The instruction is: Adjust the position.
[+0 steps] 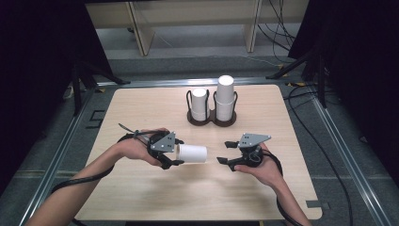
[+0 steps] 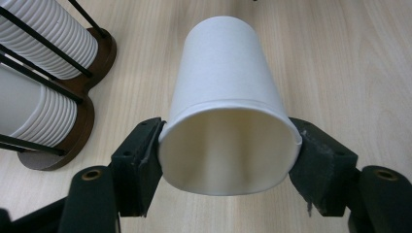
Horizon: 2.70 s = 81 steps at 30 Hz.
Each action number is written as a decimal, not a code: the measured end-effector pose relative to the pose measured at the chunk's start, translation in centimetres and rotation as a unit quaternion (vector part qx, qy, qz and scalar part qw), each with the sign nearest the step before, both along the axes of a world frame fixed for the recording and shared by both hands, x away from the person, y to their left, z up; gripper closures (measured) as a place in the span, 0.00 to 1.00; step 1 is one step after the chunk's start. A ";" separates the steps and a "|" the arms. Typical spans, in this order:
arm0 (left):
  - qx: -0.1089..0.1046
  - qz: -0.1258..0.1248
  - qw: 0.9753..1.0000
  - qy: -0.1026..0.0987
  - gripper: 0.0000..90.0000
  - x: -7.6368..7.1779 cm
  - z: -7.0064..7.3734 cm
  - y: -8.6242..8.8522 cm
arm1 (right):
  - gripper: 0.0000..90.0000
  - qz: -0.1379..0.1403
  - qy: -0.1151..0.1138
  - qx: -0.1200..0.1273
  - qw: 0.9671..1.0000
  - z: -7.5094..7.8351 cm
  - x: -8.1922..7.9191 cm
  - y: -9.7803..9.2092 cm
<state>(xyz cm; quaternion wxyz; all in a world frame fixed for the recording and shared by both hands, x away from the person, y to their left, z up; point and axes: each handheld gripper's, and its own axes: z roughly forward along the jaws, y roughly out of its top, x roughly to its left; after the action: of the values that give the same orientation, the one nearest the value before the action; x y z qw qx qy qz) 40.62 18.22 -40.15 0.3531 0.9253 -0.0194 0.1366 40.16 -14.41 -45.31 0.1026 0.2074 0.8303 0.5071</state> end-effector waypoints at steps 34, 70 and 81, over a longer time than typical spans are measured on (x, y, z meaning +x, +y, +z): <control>0.099 -0.029 0.995 -0.007 0.36 0.1 1.6 -1.3 | 0.33 0.052 -0.020 -0.053 0.997 1.2 -0.7 2.4; 0.169 -0.034 0.985 -0.004 0.36 0.0 2.8 -3.2 | 0.33 0.086 -0.038 -0.085 0.992 2.1 -0.2 5.0; 0.212 -0.049 0.976 -0.009 0.36 0.1 3.3 -3.4 | 0.32 0.095 -0.043 -0.091 0.990 2.2 -0.2 6.1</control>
<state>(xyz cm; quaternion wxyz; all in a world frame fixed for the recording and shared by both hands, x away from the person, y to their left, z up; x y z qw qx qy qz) 40.72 14.80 -36.85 0.1547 0.9758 -0.0969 0.1201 39.96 -8.26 -43.09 0.1079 0.0954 0.8839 0.4449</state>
